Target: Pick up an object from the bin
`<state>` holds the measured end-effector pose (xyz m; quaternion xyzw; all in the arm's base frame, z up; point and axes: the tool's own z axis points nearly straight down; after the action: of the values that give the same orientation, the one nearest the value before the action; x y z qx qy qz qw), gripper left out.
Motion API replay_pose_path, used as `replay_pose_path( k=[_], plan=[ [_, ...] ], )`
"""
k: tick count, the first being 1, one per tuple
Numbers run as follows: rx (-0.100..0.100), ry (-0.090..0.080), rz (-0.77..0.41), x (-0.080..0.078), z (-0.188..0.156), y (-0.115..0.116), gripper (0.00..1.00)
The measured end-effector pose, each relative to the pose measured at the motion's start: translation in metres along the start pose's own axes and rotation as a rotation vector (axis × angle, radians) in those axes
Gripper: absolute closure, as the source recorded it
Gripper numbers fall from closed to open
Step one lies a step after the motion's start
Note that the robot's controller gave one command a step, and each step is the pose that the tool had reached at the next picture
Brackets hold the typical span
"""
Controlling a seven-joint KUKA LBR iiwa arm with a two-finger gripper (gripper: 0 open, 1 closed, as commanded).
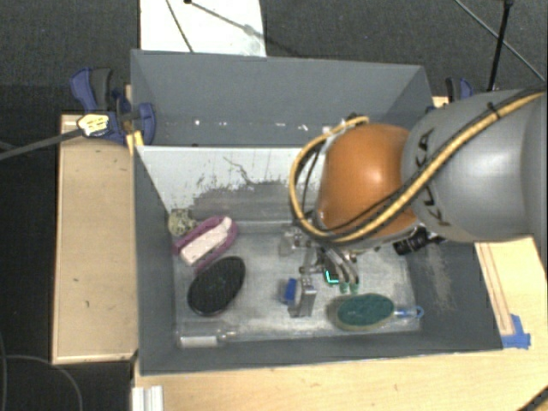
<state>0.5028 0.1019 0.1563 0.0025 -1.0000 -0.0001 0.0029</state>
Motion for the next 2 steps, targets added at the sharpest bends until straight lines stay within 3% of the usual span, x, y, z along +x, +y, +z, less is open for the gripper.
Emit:
replay_pose_path(
  k=[1, 2],
  plan=[
    [-0.003, -0.018, -0.144, -0.008, 0.08, 0.119, 0.0],
    [0.003, -0.024, -0.134, 0.002, 0.08, 0.138, 0.0]
  ],
)
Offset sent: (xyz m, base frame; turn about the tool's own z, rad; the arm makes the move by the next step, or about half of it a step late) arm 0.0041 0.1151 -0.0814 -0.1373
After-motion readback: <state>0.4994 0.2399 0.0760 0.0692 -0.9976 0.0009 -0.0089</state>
